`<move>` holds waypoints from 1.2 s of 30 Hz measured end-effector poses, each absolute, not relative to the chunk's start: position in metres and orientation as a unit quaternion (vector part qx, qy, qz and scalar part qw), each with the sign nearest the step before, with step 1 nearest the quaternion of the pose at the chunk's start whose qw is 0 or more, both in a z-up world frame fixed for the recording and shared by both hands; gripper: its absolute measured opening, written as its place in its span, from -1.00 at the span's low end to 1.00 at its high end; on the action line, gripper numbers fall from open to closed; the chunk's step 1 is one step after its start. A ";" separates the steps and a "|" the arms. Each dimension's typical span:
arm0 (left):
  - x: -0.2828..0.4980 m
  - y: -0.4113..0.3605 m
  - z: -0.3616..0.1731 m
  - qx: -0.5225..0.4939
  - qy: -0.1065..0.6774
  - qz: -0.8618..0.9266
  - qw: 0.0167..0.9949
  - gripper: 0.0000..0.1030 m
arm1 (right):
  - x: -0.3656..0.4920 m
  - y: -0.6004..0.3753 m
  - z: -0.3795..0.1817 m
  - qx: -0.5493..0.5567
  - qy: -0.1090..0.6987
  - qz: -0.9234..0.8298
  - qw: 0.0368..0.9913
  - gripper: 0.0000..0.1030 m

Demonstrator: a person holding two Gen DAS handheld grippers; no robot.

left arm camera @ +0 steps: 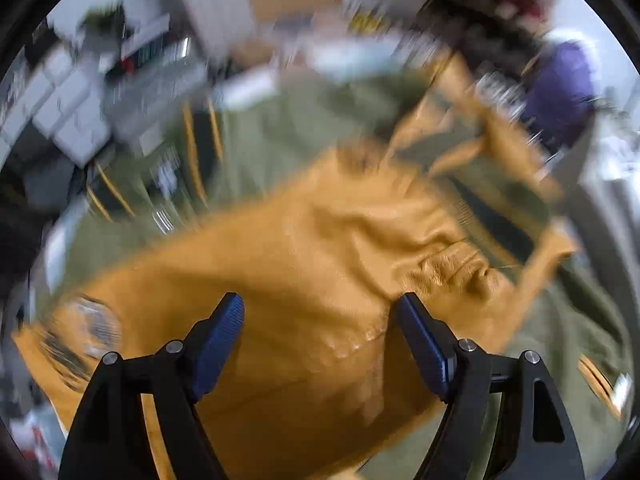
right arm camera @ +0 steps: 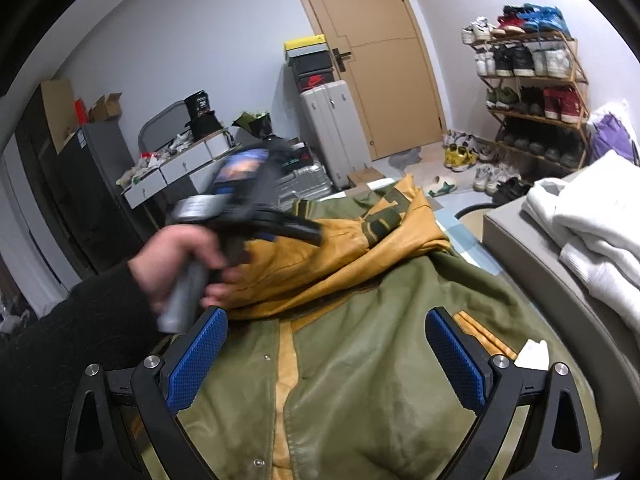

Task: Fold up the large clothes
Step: 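Fold the held sleeve over the first sleeve across the chest with the left tool, release, then grasp the ribbed collar with the left tool while the right tool grasps the collar too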

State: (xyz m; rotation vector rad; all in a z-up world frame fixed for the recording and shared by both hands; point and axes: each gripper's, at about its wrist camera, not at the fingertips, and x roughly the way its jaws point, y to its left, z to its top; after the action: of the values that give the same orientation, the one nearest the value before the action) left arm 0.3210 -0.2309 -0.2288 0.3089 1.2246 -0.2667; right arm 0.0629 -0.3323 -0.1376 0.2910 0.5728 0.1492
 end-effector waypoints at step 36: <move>0.358 -0.146 -0.284 0.099 0.538 -0.076 0.834 0.62 | 0.064 -0.334 -0.142 0.159 0.293 0.098 0.938 0.95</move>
State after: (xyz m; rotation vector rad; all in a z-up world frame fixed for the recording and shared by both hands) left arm 0.3581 -0.1455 -0.2835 0.2106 1.1397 -0.1612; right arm 0.0645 -0.3340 -0.1420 0.3256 0.5988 0.1995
